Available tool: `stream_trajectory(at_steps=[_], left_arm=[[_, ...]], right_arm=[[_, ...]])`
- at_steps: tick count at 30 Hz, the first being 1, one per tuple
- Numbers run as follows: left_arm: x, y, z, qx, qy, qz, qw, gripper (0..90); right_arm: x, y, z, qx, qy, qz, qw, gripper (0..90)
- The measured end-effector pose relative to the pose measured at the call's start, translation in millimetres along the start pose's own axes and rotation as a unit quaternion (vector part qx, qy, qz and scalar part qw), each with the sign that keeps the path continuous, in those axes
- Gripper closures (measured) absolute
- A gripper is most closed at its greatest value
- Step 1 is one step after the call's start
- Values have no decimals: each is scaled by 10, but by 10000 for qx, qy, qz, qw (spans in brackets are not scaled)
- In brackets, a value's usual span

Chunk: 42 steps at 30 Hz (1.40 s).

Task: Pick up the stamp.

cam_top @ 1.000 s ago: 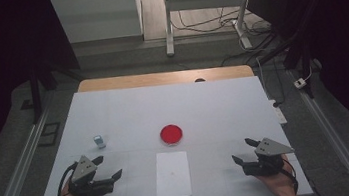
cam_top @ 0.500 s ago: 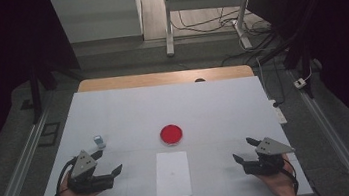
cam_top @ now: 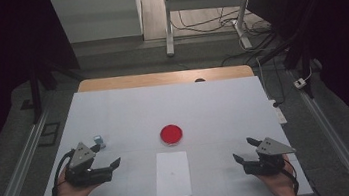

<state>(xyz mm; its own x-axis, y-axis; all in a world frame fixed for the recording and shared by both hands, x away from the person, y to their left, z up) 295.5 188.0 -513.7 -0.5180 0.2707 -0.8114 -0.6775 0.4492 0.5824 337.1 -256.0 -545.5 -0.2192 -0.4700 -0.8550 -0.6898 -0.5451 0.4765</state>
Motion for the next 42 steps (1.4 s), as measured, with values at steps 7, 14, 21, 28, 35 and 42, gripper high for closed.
stream_trajectory(at_steps=[7, 14, 21, 28, 35, 42], left_arm=[[-240, -53, 102, -72, -57, 277, 9996, 181], [-375, -96, 305, -38, 173, 291, 9994, 201], [-371, -175, 498, -15, 285, 421, 9987, 201], [-373, -197, 650, -112, 241, 459, 9986, 202], [-300, -204, 797, -215, 295, 539, 9979, 206], [-189, -294, 875, -170, 317, 664, 9971, 223]], right_arm=[[13, -7, -17, 0, -36, 22, 10000, 234], [-2, -13, -9, 4, -35, 4, 10000, 236], [9, -44, 5, -37, -9, 44, 10000, 237], [-27, -71, 44, -36, 45, 35, 10000, 238], [-36, -93, 93, -108, 39, 44, 9999, 238], [-4, -83, 59, -97, 12, 67, 9999, 239]])
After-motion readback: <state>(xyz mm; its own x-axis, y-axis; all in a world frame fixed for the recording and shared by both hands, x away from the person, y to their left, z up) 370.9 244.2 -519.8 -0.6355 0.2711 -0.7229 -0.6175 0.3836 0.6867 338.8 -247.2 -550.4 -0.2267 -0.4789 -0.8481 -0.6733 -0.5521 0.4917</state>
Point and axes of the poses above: each handheld gripper's, and its own axes: y roughly backward along the jaws, x roughly out of its underside, z roughly to its left, the point moved 8 cm from there along -y, roughly forward along the jaws, and after that the axes turned 4 degrees about y, right-handed, at the moved point
